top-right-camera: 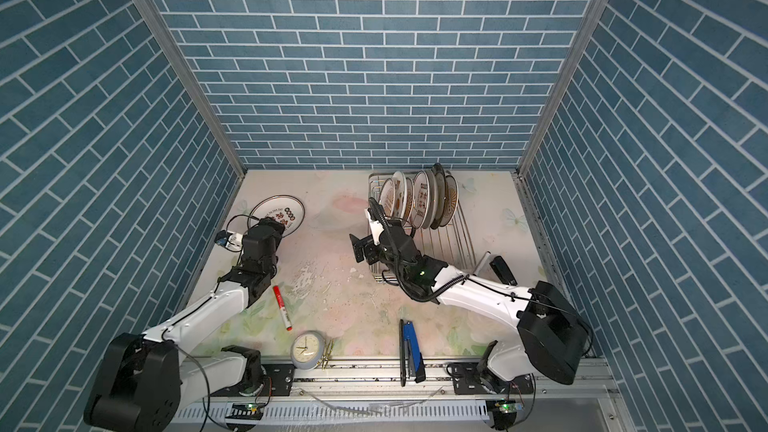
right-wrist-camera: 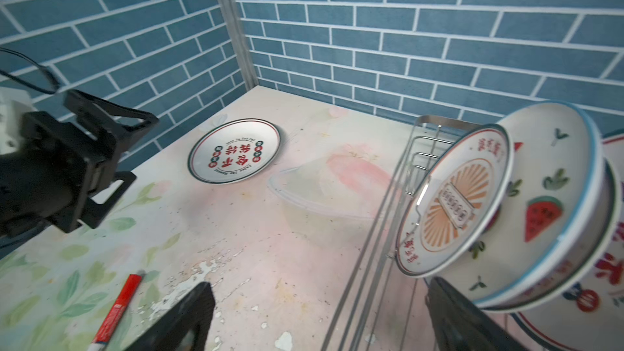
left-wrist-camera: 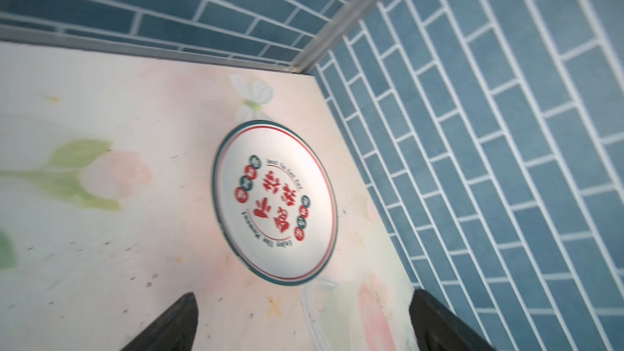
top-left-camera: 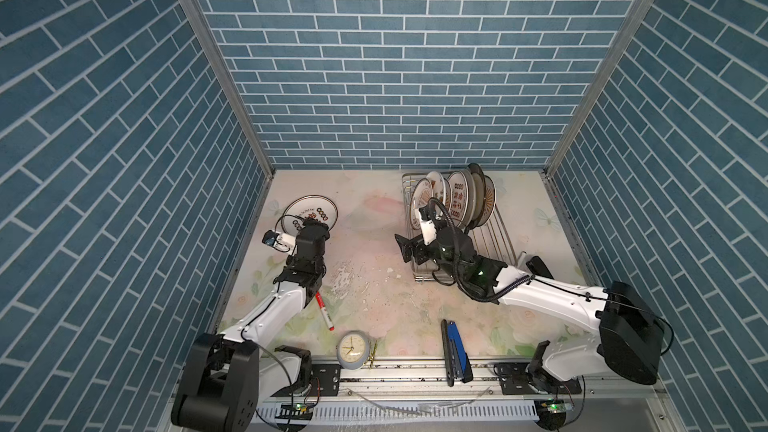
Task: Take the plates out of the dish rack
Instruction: 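Open the left gripper and move both grippers toward the dish rack, then close the right gripper on the rim of the next white plate in the rack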
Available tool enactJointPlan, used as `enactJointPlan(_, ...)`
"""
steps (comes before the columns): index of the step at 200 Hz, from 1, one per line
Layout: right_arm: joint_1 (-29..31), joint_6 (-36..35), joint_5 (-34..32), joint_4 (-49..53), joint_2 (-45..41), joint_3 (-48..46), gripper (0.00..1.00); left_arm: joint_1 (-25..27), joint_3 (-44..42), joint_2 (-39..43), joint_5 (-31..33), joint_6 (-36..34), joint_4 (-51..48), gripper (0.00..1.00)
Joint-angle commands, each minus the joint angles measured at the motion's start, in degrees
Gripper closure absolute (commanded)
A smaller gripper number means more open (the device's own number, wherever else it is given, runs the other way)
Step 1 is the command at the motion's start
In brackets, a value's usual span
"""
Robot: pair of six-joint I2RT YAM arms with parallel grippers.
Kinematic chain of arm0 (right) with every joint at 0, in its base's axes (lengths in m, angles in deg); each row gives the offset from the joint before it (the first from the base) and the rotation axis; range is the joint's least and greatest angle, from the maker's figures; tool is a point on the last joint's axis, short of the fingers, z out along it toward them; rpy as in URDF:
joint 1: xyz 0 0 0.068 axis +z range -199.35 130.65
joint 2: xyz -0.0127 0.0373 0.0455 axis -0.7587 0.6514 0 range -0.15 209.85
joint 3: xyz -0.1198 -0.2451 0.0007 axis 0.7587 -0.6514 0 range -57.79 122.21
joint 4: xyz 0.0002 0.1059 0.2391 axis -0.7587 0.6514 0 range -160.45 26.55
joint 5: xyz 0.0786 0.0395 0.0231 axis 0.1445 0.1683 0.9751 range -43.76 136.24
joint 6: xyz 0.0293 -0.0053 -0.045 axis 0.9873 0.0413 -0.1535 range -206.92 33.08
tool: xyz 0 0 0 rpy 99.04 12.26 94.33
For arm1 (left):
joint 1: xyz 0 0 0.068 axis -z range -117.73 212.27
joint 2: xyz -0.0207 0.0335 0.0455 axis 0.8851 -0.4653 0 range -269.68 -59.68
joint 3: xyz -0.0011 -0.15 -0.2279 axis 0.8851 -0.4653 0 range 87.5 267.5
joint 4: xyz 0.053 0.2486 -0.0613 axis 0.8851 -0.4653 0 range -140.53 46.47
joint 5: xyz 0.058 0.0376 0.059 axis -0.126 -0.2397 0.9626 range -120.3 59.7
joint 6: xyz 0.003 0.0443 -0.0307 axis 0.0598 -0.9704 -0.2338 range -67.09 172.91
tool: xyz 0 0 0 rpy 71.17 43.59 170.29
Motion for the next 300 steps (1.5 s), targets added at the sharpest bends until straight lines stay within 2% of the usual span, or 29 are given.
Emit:
enactJointPlan(1, -0.3, -0.6, -7.0, 0.7, -3.3, -2.4, 0.01, 3.1, -1.6, 0.1, -4.5, -10.5, 6.9, 0.00)
enactJointPlan(11, -0.7, -0.4, -7.8, 1.3, -4.2, -2.8, 0.01, 4.5, -1.3, -0.2, -8.8, -13.6, 9.1, 0.00)
enactJointPlan(24, -1.4, 0.0, -8.4, 2.2, -5.3, -3.4, 0.01, 7.3, -1.4, -0.6, -10.9, -16.9, 12.3, 0.00)
enactJointPlan(43, -2.5, 0.3, -9.6, 4.1, -6.6, -4.4, 0.01, 11.8, -1.4, -1.2, -10.5, -17.7, 16.1, 0.00)
enactJointPlan(58, -4.7, 1.7, -8.0, 4.2, -8.3, -6.0, 0.01, 15.5, -1.0, -2.1, -11.5, -20.2, 19.5, 0.00)
enactJointPlan(94, -9.8, 2.9, -3.5, 6.7, -11.8, -6.5, 0.02, 22.4, 3.0, -2.9, -14.6, -24.1, 16.9, 0.00)
enactJointPlan(112, -11.3, 2.9, -4.6, 9.8, -11.4, -3.8, 0.01, 26.7, 3.5, -3.5, -15.4, -26.3, 19.8, 0.00)
enactJointPlan(124, -12.0, 3.0, -6.2, 11.2, -11.0, -2.4, 0.02, 28.4, 4.4, -4.2, -18.2, -26.6, 20.3, 0.00)
enactJointPlan(146, -13.8, 3.5, -4.7, 12.8, -10.3, -0.3, 0.04, 31.9, 4.6, -5.2, -22.1, -29.5, 23.3, 0.00)
enactJointPlan(172, -15.7, 3.7, -4.7, 15.7, -8.2, 3.3, 0.11, 32.2, 4.4, -5.3, -28.7, -30.4, 24.3, 0.00)
enactJointPlan(206, -18.7, 4.7, -1.9, 19.1, -4.2, 8.3, 0.17, 32.2, 4.4, -4.4, -32.5, -29.8, 22.5, 0.00)
enactJointPlan(216, -19.2, 4.7, -2.2, 19.6, -3.3, 9.3, 0.18, 32.3, 3.8, -3.6, -32.9, -29.8, 22.7, 0.00)
enactJointPlan(238, -19.8, 4.5, -5.1, 20.5, -0.8, 12.1, 0.33, 32.3, 2.0, -2.6, -32.7, -29.5, 24.5, 0.00)
enactJointPlan(269, -20.1, 3.0, -10.6, 21.6, 4.1, 16.9, 0.42, 32.4, 0.9, -2.9, -31.8, -28.0, 26.3, 0.00)
enactJointPlan(300, -21.3, 2.8, -10.8, 24.8, 9.0, 22.1, 0.53, 32.5, 1.2, -3.5, -31.8, -27.6, 25.7, 0.00)
